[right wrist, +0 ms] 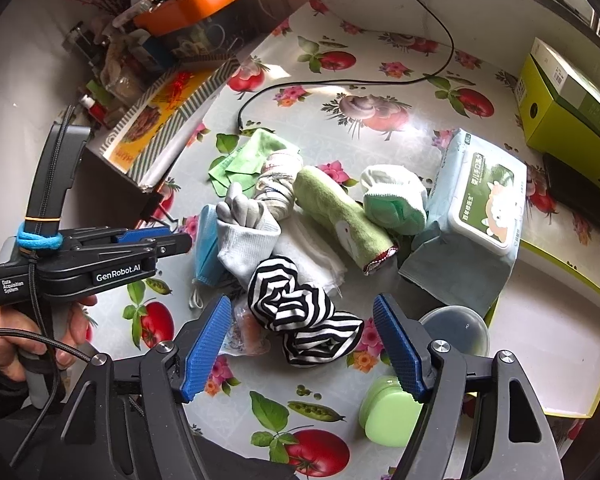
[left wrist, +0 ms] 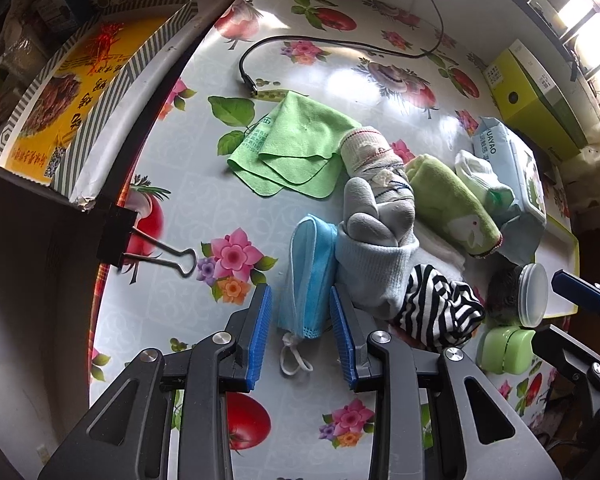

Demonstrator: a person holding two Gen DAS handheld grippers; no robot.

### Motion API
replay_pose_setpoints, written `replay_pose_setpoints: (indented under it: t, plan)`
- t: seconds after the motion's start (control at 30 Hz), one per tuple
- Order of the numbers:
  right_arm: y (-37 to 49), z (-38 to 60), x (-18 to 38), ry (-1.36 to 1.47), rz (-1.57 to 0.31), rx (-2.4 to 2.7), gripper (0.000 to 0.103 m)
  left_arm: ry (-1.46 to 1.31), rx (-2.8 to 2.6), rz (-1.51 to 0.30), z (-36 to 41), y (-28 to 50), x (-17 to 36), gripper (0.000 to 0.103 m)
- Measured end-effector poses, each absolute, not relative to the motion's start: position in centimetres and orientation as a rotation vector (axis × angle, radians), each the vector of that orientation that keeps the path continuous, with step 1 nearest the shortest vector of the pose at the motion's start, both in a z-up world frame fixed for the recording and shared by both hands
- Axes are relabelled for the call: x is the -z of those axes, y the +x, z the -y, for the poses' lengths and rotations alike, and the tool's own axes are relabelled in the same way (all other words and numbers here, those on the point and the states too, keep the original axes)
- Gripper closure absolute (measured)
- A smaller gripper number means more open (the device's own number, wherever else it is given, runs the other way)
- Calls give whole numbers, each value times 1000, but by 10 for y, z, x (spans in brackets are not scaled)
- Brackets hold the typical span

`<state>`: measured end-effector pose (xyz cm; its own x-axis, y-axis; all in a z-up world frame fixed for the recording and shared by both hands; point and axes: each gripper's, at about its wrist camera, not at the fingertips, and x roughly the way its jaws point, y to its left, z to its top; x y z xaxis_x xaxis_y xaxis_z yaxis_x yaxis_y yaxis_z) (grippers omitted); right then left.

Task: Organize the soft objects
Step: 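Grasp the blue face mask with the left gripper while the right gripper grasps the grey knit glove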

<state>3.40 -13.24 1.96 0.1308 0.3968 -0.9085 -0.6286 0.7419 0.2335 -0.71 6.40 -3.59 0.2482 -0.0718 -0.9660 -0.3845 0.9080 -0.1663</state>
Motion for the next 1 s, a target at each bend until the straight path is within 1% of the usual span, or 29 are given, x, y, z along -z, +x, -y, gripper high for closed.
replay_pose_setpoints:
  t: [0.17, 0.27, 0.33, 0.63, 0.7, 0.73, 0.77, 0.87, 1.0]
  plan:
    - [34, 127, -16, -233, -1247, -767, 28, -464, -228, -1319, -79, -10, 52, 71]
    - [35, 125, -12, -235, -1258, -768, 28, -487, -203, -1325, -79, -11, 59, 65]
    - [36, 124, -11, -235, -1268, -764, 28, -495, -177, -1329, -75, -10, 63, 63]
    - [41, 109, -5, -240, -1297, -789, 28, -426, -147, -1380, -60, 6, 89, 63]
    - [43, 101, -2, -257, -1297, -810, 28, -430, -144, -1365, -60, 7, 90, 76]
    - [45, 97, -1, -259, -1297, -818, 28, -432, -147, -1365, -61, 7, 91, 78]
    - [47, 93, 1, -247, -1300, -824, 29, -446, -149, -1358, -62, 6, 90, 83]
    - [50, 80, 7, -222, -1314, -844, 29, -447, -169, -1340, -70, 0, 86, 87]
    - [53, 60, 19, -232, -1334, -870, 29, -461, -213, -1313, -89, -10, 80, 88]
